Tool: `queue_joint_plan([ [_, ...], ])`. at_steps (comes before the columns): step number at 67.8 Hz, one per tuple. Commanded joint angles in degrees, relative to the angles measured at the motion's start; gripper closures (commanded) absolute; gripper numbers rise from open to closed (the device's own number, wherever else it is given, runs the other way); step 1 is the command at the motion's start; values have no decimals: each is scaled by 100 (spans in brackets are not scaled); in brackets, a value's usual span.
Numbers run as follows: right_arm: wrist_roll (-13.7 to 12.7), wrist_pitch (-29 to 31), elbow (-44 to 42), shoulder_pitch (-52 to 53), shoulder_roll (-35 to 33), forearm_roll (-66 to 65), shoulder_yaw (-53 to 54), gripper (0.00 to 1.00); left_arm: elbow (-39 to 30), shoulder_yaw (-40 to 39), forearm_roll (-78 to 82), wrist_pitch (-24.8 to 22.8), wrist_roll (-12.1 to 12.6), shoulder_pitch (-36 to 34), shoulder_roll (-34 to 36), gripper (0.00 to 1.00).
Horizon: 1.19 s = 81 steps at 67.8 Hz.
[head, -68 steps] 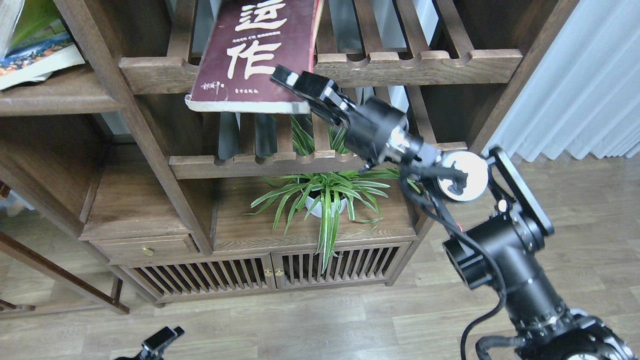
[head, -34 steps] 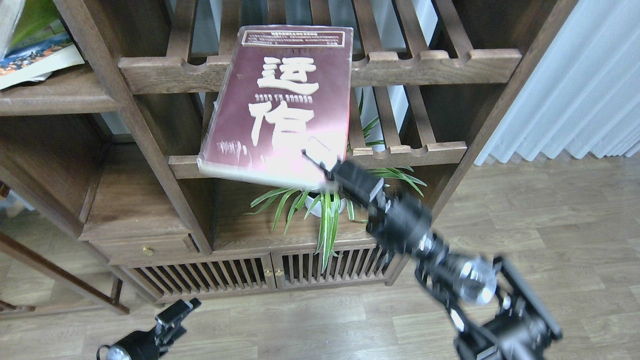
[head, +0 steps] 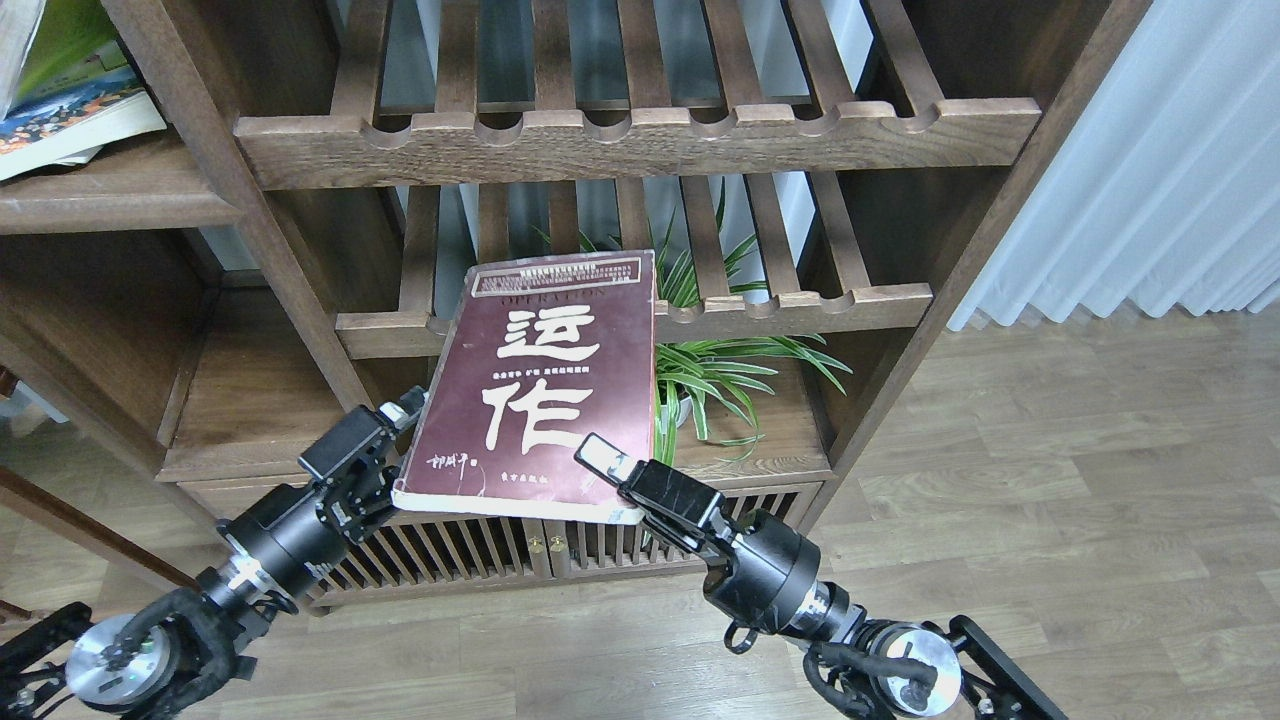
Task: Organize books on shelf
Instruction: 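Bring the left gripper up and grasp the maroon book's edge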
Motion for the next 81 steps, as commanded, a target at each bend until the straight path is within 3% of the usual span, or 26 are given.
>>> queue_joint_plan([
  [1,0,-1,-116,-1,0,0,-8,99,-154,-67,-3,-1,-57,36,57,2],
  [18,0,-1,-186,34,0,-8,-8,99,-181,56,5,-1,-31,-26,-127,4],
  [28,0,-1,-204,70,0,-8,-17,99,-101,188,32,-1,-22,-175,-690,6],
  [45,0,-1,-204,70,0,-8,-34,98,83,214,23,-1,-57,-527,-1147,17],
  [50,0,-1,-186,78,0,-8,-105,98,162,214,5,-1,-92,-632,-1235,29],
  [55,0,-1,-186,78,0,-8,-114,98,215,205,-3,-1,-180,-650,-1402,48],
  [58,0,-1,-186,78,0,-8,-122,98,224,205,-21,-1,-233,-650,-1507,65],
  [62,0,-1,-186,78,0,-8,-122,98,285,135,-152,-1,-303,-650,-1674,98],
  [81,0,-1,-186,78,0,-8,-122,96,294,223,-188,-1,-189,-720,-1692,100],
])
